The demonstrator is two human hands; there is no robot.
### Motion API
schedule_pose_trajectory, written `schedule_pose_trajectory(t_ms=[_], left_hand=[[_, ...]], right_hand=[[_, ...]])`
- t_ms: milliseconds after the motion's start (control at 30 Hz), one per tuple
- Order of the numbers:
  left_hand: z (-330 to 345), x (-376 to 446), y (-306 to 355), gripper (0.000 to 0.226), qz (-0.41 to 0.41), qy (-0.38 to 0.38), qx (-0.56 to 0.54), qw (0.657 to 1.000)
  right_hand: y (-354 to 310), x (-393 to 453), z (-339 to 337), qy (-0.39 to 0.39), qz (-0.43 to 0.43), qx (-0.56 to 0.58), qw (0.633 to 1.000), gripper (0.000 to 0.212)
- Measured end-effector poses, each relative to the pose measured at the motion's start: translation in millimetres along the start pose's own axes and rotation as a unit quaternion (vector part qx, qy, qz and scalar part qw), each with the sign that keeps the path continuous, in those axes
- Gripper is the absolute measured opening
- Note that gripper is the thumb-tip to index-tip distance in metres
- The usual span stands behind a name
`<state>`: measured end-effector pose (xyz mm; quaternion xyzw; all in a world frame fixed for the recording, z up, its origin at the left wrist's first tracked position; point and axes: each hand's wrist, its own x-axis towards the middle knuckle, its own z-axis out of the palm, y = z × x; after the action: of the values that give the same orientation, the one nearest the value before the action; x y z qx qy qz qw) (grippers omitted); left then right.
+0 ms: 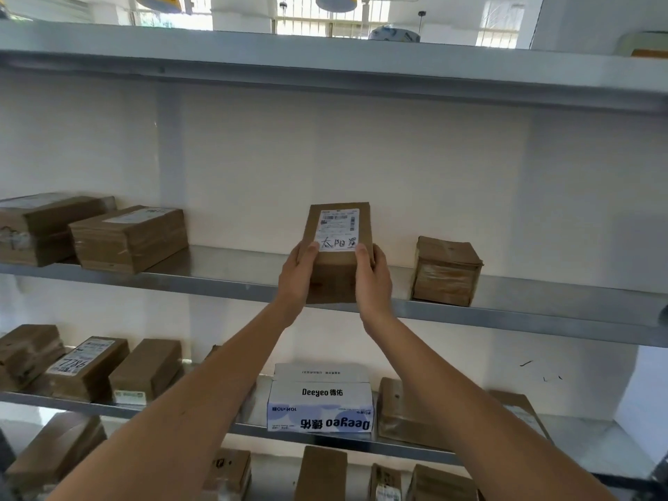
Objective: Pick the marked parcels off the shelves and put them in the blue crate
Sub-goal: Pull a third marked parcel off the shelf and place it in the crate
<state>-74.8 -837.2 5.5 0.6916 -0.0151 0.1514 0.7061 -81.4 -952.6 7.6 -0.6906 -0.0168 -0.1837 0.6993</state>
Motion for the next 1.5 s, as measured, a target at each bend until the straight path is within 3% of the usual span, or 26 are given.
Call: schedule_pose_trajectory(t_ms=[167, 367, 700, 767, 867, 967, 1067, 1133, 1200, 1267, 1400, 1500], left_hand=[[-23, 14, 11, 0.056, -0.026, 0.056, -0.002, 0.998], [-36, 23, 2, 0.057, -0.04, 0.051, 0.046, 0.997], [-39, 30, -5, 0.063, -0.043, 0.054, 0.023, 0.997], [-36, 29, -9, 0.07, 0.007, 0.126, 0.032, 0.991], [-22, 23, 1, 0.061, 0.149, 0.249, 0.073, 0.954], [8, 13, 19, 0.048, 0.318, 0.195, 0.086, 0.924], [52, -1, 31, 0.041, 0.365, 0.066, 0.088, 0.924], [83, -7, 27, 0.042, 0.295, -0.005, 0.075, 0.952], [109, -10, 20, 0.048, 0.133, -0.088, 0.024, 0.987], [126, -12, 14, 0.052, 0.003, -0.149, 0.0, 0.989], [143, -17, 7, 0.052, -0.064, -0.171, -0.001, 0.983], [149, -14, 1, 0.051, -0.068, -0.173, 0.025, 0.982]], right_hand=[[-16, 12, 16, -0.067, 0.056, 0.001, 0.996, 0.046], [-7, 17, 33, -0.116, 0.12, 0.019, 0.986, 0.053], [0, 22, 42, -0.125, 0.117, -0.006, 0.985, 0.056], [-6, 21, 36, -0.123, 0.1, -0.025, 0.987, 0.064], [-25, 27, 11, -0.086, -0.002, -0.074, 0.994, 0.076], [-49, 41, -28, 0.004, -0.11, -0.094, 0.989, 0.065], [-60, 59, -75, 0.126, -0.157, -0.121, 0.972, 0.054], [-53, 67, -108, 0.174, -0.153, -0.152, 0.961, 0.054], [-37, 68, -135, 0.179, -0.119, -0.182, 0.959, 0.06], [-20, 63, -153, 0.147, -0.065, -0.169, 0.972, 0.073], [-4, 52, -169, 0.056, 0.044, -0.133, 0.989, 0.092], [3, 53, -171, 0.026, 0.083, -0.123, 0.989, 0.094]])
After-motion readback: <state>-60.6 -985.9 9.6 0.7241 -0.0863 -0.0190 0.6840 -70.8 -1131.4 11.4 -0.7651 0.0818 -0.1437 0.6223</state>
